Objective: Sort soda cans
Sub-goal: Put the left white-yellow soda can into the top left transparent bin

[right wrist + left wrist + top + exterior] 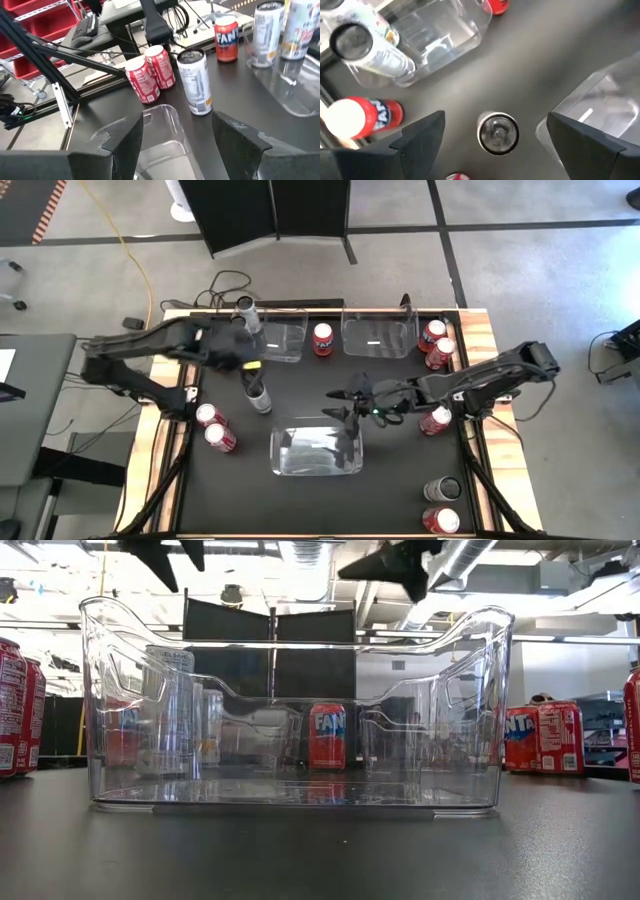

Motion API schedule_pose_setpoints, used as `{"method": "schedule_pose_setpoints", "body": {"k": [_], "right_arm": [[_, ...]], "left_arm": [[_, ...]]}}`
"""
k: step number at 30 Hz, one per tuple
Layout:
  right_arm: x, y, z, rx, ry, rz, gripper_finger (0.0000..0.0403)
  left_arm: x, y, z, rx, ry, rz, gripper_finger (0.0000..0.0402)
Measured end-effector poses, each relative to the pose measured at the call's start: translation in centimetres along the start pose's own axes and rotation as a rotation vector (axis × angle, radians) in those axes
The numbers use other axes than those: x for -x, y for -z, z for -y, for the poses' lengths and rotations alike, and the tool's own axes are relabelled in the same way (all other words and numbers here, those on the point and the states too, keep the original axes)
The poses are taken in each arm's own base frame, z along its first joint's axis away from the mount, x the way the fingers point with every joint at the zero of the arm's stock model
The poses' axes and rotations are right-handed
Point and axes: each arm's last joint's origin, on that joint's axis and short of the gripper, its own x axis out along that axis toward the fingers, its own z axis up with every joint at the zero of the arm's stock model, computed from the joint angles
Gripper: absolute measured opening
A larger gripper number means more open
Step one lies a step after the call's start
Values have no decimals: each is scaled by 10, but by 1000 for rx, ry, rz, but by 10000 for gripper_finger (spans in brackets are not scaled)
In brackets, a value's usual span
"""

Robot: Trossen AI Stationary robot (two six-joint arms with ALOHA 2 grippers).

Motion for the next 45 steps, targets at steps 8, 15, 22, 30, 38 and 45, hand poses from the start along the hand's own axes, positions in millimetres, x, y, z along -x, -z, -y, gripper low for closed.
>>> {"method": "schedule_pose_setpoints", "body": {"k": [8,15,22,30,38,45], "right_arm": [[22,-16,6,99,12,18,256],[27,-16,6,106,15,-2,256],[28,-2,-3,107,5,-84,256],[29,-2,-2,106,11,-90,256],[28,-3,0,102,17,-85,256],[29,-1,-4,64,-10,-96,256]], "left_arm": [[-36,41,21,-146,45,115,341],[-66,71,26,-181,-25,124,318],[-71,79,24,-270,-49,86,312],[-76,76,20,-263,-45,14,312],[-89,80,20,-289,-10,-11,312],[-102,86,15,-232,-19,-35,312]]}}
